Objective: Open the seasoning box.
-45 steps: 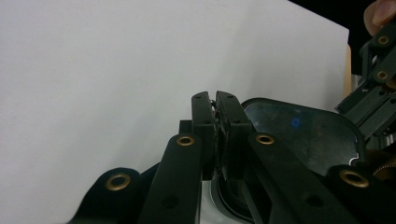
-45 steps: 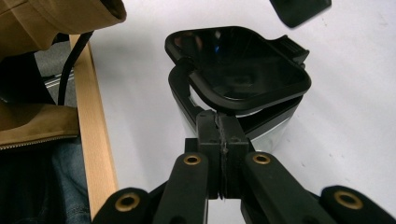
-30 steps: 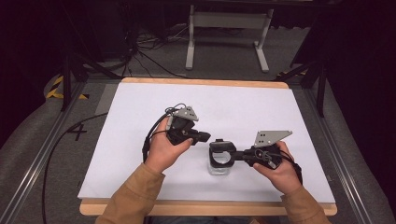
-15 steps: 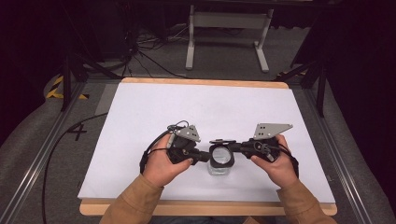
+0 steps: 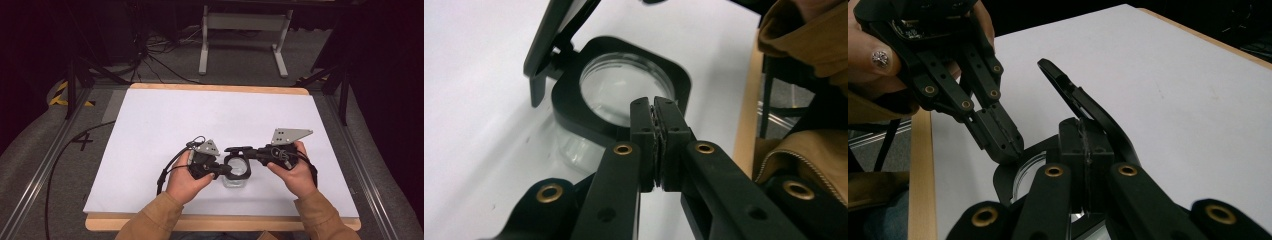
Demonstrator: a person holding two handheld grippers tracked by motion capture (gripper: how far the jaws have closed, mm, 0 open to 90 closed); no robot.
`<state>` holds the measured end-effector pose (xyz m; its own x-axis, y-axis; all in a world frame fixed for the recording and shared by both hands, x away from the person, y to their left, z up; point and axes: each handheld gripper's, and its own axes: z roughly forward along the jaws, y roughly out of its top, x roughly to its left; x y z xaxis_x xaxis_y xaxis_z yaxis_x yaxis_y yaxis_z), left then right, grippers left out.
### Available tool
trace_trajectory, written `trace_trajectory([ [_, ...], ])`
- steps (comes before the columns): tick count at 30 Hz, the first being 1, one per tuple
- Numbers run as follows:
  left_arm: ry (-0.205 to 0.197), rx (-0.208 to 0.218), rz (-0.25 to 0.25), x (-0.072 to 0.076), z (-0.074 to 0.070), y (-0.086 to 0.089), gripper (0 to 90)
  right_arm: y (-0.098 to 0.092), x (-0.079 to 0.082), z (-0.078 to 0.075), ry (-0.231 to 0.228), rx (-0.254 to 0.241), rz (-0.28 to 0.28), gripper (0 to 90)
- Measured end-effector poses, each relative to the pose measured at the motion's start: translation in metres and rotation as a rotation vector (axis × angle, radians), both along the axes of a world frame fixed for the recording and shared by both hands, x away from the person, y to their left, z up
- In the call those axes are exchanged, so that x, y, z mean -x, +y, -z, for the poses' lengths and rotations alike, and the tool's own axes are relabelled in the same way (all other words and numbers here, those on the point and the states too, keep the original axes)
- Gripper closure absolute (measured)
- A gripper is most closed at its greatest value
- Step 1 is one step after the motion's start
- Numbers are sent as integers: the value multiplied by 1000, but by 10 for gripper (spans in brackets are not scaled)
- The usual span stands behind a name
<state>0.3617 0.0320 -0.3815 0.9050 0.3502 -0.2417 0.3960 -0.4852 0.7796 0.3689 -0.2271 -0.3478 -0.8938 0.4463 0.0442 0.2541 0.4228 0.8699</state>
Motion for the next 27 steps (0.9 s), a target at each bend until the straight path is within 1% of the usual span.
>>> trace_trajectory([
  [4, 8, -5, -11, 1, 0, 0, 898, 0, -2, 0, -8, -14, 16, 900],
  [7, 6, -7, -15, 2, 0, 0, 898, 0, -5, 0, -29, -23, 36, 900],
  [8, 2, -4, -17, 2, 0, 0, 898, -1, -6, 1, -34, -26, 45, 900],
  [10, -1, -14, -19, 2, -1, 0, 898, -1, -8, 1, -39, -31, 62, 900],
  [13, 6, -17, -18, 2, -1, 0, 899, -2, -12, 3, -61, -45, 96, 900],
  [15, 4, -15, -20, 2, -1, -1, 899, -2, -15, 5, -85, -47, 126, 900],
  [17, 7, -15, -24, 3, -1, -1, 899, -2, -17, 7, -89, -55, 143, 900],
  [20, -4, -22, -23, 3, -2, -2, 899, -2, -20, 9, -89, -50, 164, 900],
  [22, -8, -32, -19, 3, -2, -1, 900, -1, -21, 11, -73, -57, 188, 900],
  [24, -8, -32, -18, 3, -2, -1, 900, -1, -21, 11, -73, -63, 194, 900],
  [25, -9, -32, -15, 3, -2, -1, 899, 0, -20, 11, -84, -55, 196, 900],
  [27, -6, -34, -13, 3, -2, -1, 899, 0, -19, 11, -84, -56, 199, 900],
])
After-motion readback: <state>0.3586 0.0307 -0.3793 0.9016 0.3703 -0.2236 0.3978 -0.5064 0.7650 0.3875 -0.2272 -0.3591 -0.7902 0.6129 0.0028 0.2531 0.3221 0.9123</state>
